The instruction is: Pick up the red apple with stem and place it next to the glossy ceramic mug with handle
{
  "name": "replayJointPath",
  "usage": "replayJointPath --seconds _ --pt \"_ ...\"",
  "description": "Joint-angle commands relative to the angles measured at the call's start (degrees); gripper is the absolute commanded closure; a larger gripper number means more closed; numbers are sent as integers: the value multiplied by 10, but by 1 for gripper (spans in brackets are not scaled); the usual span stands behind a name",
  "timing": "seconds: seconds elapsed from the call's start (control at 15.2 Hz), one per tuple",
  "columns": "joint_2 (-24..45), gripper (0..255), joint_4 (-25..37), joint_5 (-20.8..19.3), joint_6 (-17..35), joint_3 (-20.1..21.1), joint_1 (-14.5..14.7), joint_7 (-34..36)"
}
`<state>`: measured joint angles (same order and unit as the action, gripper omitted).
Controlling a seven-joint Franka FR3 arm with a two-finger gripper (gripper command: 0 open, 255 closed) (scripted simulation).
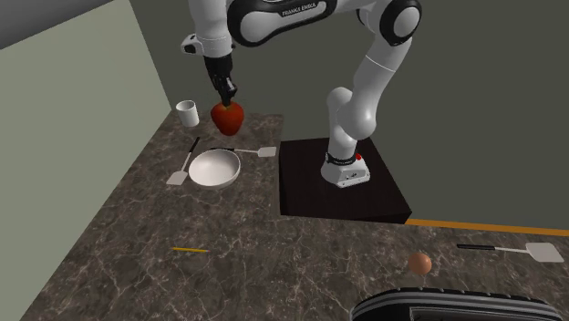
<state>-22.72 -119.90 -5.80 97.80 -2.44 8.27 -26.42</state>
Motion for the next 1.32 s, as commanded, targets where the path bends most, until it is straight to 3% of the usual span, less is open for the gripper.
replayJointPath --seconds 0.0,0.66,1.25 --pt "3 255 7 -8 -1 -22 -11 -32" --pt "73 255 76 -25 15 -121 -58 -173" --pt "188 255 195 4 19 -204 -101 -308"
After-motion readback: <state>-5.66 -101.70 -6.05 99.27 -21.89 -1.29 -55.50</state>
